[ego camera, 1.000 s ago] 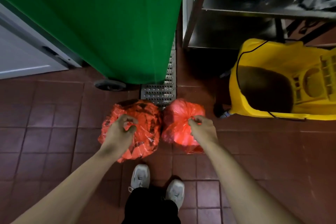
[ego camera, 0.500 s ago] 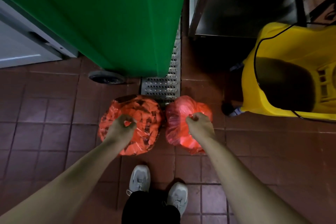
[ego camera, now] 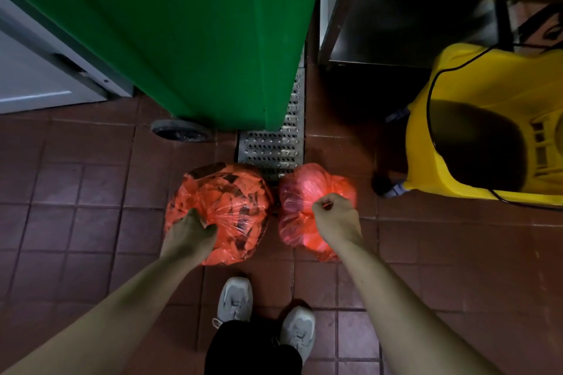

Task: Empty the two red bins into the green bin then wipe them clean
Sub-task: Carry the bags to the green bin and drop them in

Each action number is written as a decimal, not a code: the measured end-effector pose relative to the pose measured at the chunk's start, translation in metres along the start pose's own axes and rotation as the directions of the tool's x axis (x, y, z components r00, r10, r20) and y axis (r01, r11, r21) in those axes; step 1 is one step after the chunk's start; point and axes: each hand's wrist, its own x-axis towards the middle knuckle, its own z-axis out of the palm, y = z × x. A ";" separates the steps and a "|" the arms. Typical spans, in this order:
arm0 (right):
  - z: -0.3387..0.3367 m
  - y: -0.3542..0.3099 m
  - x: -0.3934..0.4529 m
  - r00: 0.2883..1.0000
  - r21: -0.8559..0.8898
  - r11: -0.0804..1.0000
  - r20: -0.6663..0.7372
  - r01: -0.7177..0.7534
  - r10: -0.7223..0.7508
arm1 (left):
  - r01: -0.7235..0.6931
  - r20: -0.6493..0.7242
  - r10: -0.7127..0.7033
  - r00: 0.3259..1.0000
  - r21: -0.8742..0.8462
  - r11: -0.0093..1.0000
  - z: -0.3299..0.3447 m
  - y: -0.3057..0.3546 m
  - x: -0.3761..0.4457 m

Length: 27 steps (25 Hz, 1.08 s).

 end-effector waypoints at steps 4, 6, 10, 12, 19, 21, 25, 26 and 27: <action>-0.016 -0.025 -0.026 0.991 0.026 0.991 -0.027 0.129 -0.128 | -0.143 -0.044 0.141 0.989 -0.057 0.988 -0.034 0.015 -0.035; -0.035 -0.049 -0.044 0.976 0.077 0.974 -0.059 0.213 -0.209 | -0.248 -0.060 0.241 0.969 -0.170 0.954 -0.058 0.029 -0.055; -0.073 -0.099 -0.091 0.934 0.153 0.924 -0.120 0.352 -0.336 | -0.404 -0.152 0.375 0.914 -0.268 0.875 -0.111 0.059 -0.107; -0.105 -0.130 -0.121 0.909 0.216 0.885 -0.171 0.411 -0.380 | -0.463 -0.214 0.414 0.885 -0.293 0.837 -0.152 0.076 -0.142; -0.191 -0.216 -0.221 0.806 0.281 0.763 -0.325 0.582 -0.495 | -0.674 -0.347 0.579 0.738 -0.322 0.665 -0.272 0.125 -0.258; -0.215 -0.243 -0.242 0.779 0.274 0.743 -0.375 0.611 -0.503 | -0.722 -0.382 0.614 0.690 -0.305 0.621 -0.307 0.140 -0.281; -0.249 -0.282 -0.275 0.749 0.288 0.711 -0.433 0.641 -0.501 | -0.788 -0.402 0.678 0.615 -0.275 0.551 -0.356 0.160 -0.317; -0.256 -0.291 -0.280 0.741 0.292 0.701 -0.448 0.651 -0.501 | -0.801 -0.411 0.689 0.597 -0.267 0.536 -0.367 0.164 -0.322; -0.262 -0.297 -0.285 0.735 0.294 0.695 -0.460 0.656 -0.498 | -0.810 -0.417 0.696 0.585 -0.260 0.525 -0.376 0.167 -0.323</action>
